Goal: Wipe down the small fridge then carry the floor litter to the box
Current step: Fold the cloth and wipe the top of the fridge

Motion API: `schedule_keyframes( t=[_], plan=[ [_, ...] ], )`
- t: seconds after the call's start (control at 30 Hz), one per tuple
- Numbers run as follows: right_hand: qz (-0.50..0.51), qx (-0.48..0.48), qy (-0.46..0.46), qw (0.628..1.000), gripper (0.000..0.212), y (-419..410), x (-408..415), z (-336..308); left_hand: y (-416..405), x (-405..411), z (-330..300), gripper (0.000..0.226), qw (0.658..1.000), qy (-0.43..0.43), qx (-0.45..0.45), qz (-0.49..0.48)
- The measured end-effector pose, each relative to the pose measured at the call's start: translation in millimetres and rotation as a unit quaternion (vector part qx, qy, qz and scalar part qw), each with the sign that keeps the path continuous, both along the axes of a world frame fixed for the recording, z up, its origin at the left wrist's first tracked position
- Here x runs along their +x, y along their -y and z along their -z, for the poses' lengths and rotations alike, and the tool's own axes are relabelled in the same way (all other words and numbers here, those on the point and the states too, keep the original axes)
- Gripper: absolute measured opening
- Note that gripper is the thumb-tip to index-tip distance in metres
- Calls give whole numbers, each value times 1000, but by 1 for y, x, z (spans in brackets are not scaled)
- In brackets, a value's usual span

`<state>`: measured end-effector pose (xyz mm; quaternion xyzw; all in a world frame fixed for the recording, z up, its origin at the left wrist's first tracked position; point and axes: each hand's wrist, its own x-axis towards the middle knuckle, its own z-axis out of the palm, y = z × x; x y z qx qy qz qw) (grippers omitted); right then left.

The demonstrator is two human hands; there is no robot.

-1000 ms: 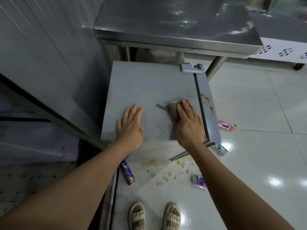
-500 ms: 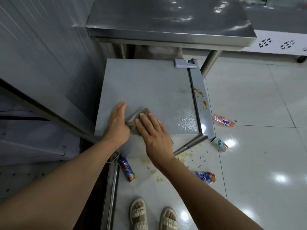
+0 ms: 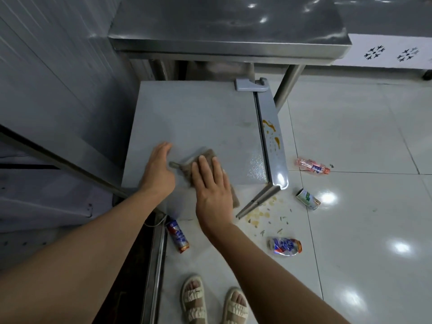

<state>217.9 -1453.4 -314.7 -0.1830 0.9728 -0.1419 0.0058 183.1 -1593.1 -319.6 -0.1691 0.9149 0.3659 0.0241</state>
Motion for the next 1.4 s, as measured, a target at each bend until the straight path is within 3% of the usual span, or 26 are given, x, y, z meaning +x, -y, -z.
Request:
schedule_keyframes(
  t=[0.13, 0.27, 0.33, 0.5, 0.6, 0.93, 1.03, 1.23, 1.4],
  plan=[
    [-75, 39, -6, 996, 52, -45, -6, -1, -10, 0, -3, 59, 999, -13, -30, 18],
    [27, -4, 32, 999, 52, -87, -6, -3, -44, -4, -4, 53, 994, 0, -96, 44],
    [40, 27, 48, 998, 53, -103, -12, -8, -66, -10, -2, 54, 993, 17, -108, 51],
    [-10, 73, 74, 994, 64, -136, -28, -9, -97, -35, 1, 51, 994, 20, -100, 32],
    [-59, 50, 68, 995, 61, -153, -31, -2, -99, -53, 6, 51, 992, 21, -120, 27],
    [-26, 43, 61, 997, 56, -134, -198, 13, -99, -69, 27, 63, 981, 45, -174, 68],
    [-14, 33, 67, 997, 56, -133, -186, 11, -98, -71, 23, 64, 981, 70, -164, 72],
    [-50, 29, 37, 998, 53, -149, -81, 10, -98, -71, 23, 65, 982, 75, -157, 72],
    [-79, 57, 53, 994, 55, -143, -137, 13, -96, -71, 25, 63, 979, 82, -175, 70]
  ],
)
